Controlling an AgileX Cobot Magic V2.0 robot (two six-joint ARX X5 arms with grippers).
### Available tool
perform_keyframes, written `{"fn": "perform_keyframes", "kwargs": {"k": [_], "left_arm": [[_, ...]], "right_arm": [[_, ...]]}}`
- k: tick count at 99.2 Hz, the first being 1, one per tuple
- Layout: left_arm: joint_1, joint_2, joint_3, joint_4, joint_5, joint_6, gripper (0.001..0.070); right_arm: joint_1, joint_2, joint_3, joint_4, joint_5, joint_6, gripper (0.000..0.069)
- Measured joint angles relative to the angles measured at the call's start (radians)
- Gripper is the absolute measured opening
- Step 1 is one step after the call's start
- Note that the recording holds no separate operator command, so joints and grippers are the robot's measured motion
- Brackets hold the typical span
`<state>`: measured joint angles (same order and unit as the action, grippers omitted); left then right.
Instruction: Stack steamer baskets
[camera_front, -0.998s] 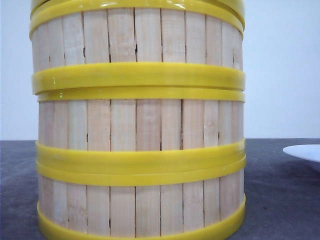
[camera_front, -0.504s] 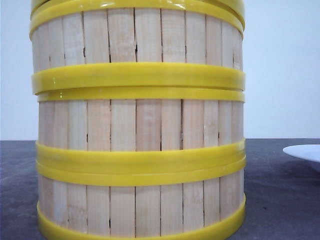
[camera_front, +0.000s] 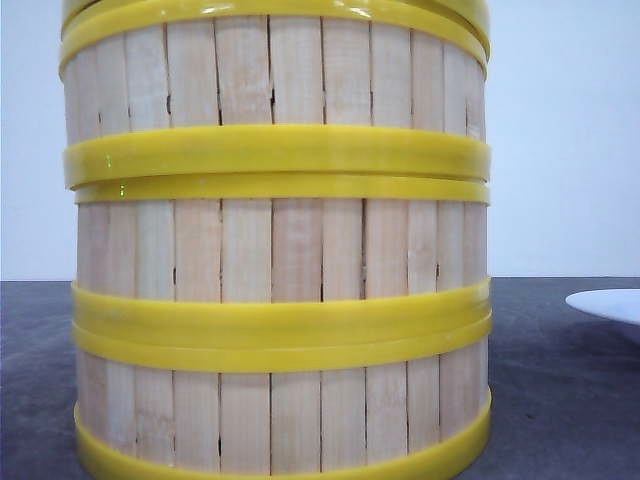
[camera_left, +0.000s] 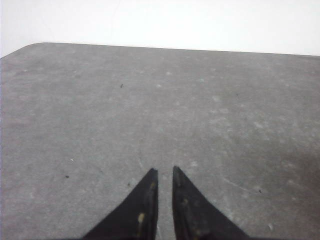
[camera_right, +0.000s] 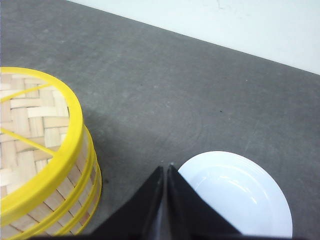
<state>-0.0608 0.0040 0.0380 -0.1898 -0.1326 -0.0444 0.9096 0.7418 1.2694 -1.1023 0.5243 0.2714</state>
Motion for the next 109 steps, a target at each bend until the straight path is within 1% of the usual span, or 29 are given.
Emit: {"fn": "perform_keyframes", "kwargs": {"k": [13, 18, 26, 36, 44, 60, 73, 84, 94, 99, 109], "left_arm": [[0.0, 0.0, 0.0, 0.0, 0.0, 0.0, 0.0025], [0.0, 0.0, 0.0, 0.0, 0.0, 0.0, 0.0025], [0.0, 0.0, 0.0, 0.0, 0.0, 0.0, 0.0025], [0.0, 0.0, 0.0, 0.0, 0.0, 0.0, 0.0025], [0.0, 0.0, 0.0, 0.0, 0.0, 0.0, 0.0025], [0.0, 0.0, 0.0, 0.0, 0.0, 0.0, 0.0025], [0.0, 0.0, 0.0, 0.0, 0.0, 0.0, 0.0025], [0.0, 0.0, 0.0, 0.0, 0.0, 0.0, 0.0025], [0.0, 0.0, 0.0, 0.0, 0.0, 0.0, 0.0025], [0.0, 0.0, 0.0, 0.0, 0.0, 0.0, 0.0025], [0.0, 0.0, 0.0, 0.0, 0.0, 0.0, 0.0025]], "right_arm": [[0.0, 0.0, 0.0, 0.001, 0.003, -0.002, 0.0007], [-0.002, 0.0, 0.0, 0.011, 0.021, -0.006, 0.0007], [-0.027, 0.0, 0.0, 0.068, 0.054, -0.034, 0.0007], [-0.114, 0.0, 0.0, 0.163, 0.043, -0.103, 0.0007], [-0.217, 0.0, 0.0, 0.209, -0.027, -0.155, 0.0007], [-0.465, 0.0, -0.008, 0.259, -0.244, -0.237, 0.0007], [-0.65, -0.012, -0.07, 0.349, -0.36, -0.287, 0.0007], [-0.777, -0.053, -0.191, 0.465, -0.457, -0.309, 0.0007], [-0.864, -0.122, -0.345, 0.585, -0.552, -0.317, 0.0007], [-0.893, -0.166, -0.423, 0.637, -0.576, -0.318, 0.0007], [-0.938, -0.261, -0.585, 0.725, -0.58, -0.32, 0.0007]]}}
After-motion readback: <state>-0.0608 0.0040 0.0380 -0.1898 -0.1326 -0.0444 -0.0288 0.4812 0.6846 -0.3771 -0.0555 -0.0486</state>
